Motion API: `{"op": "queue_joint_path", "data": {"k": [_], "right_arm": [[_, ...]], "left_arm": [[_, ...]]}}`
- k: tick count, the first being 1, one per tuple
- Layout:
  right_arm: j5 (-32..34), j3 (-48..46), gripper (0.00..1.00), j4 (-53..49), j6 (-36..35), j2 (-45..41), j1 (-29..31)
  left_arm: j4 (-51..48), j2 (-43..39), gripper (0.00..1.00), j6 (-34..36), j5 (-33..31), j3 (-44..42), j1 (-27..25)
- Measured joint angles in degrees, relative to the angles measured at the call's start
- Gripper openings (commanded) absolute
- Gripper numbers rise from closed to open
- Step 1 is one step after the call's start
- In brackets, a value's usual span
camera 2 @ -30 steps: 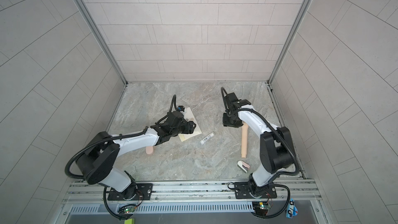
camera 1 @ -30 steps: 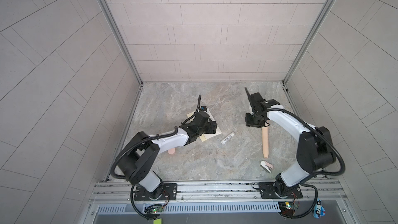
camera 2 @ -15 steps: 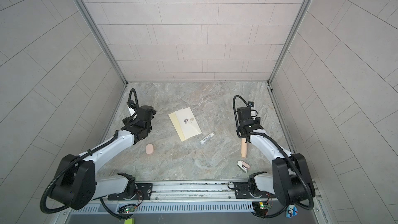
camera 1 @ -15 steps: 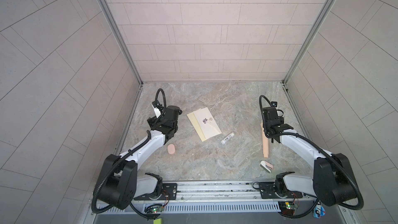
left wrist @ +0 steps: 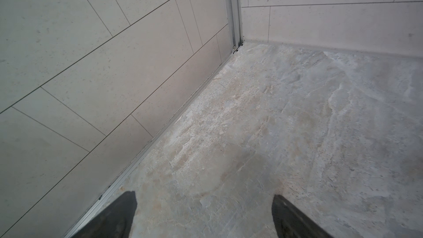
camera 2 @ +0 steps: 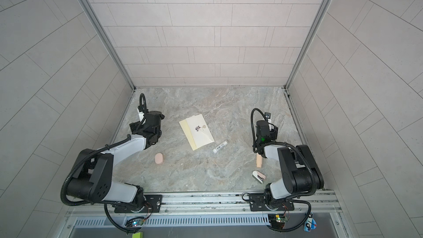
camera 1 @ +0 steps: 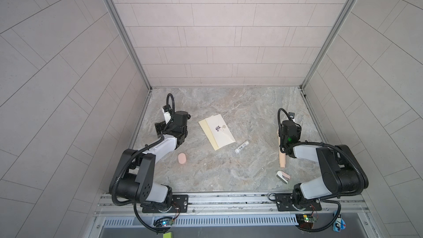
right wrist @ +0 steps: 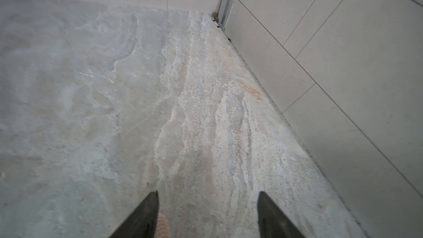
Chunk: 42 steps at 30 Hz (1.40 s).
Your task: Place the letter into the envelope and seal it
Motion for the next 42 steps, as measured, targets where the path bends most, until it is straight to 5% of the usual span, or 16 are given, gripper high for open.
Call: {"op": "queue_joint_path", "data": {"k": [7, 16, 23, 42], "right_arm": [[-5.3, -0.9, 1.00, 3.0, -1.1, 0.8, -0.2], [-6.5, -0.8, 1.00, 4.0, -1.4, 0.8, -0.2], [-6.6, -0.8, 1.00, 4.1, -1.4, 0.8, -0.1], [-6.6, -0.8, 1.00, 4.1, -1.5, 0.8, 0.0]], "left_arm": [[9.4, 3.9, 1.00, 6.0, 4.2, -4.9, 1.1], [33.5, 7.8, 1.00, 11.5, 19.1, -15.6, 6.7], [34.9, 8.7, 1.00, 12.4, 26.3, -15.2, 7.8], [38.9, 8.8, 1.00, 12.9, 27.7, -15.0, 7.8]]}}
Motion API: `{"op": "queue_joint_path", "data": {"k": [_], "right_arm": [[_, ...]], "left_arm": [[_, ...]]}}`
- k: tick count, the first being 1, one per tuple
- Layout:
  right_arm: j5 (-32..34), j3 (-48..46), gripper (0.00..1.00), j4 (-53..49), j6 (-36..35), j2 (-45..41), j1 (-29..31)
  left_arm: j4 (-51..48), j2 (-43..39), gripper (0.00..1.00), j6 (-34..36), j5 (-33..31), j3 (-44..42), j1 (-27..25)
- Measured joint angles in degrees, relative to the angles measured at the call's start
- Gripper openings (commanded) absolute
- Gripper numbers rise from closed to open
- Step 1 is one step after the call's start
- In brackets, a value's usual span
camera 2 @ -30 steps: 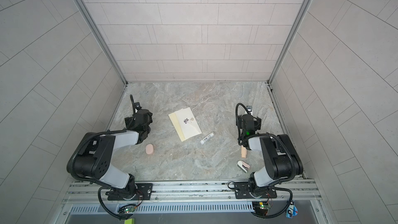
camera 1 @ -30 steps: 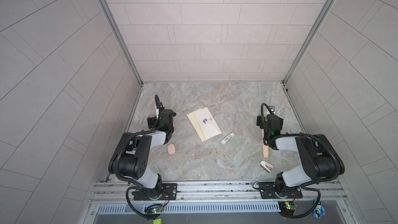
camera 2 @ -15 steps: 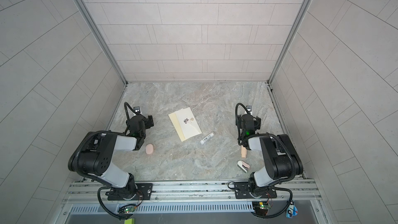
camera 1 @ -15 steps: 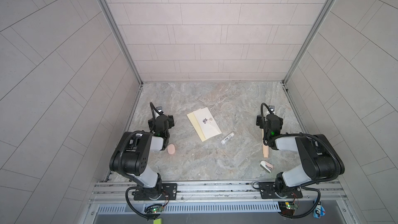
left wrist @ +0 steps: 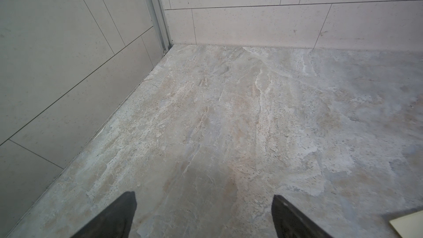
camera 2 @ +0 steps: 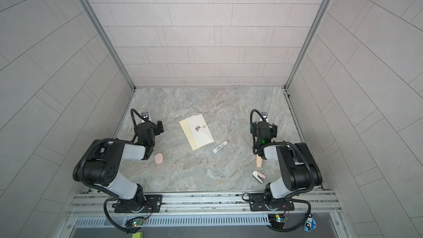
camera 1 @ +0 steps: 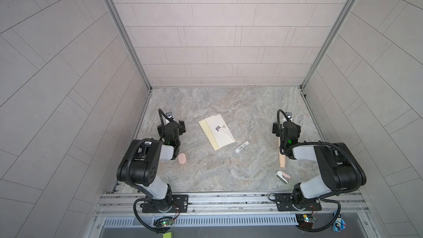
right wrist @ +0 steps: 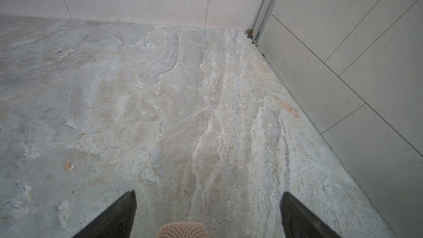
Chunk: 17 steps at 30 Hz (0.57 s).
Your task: Place the letter into the envelope and seal it
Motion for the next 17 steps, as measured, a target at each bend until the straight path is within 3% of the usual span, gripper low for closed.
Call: {"op": "queue_joint_path", "data": {"k": [17], "right_arm": [[-0.3, 1.5, 1.00, -0.6, -0.2, 1.1, 0.0]], "left_arm": [[0.0, 0.1, 1.00, 0.1, 0.1, 0.0, 0.0]]}}
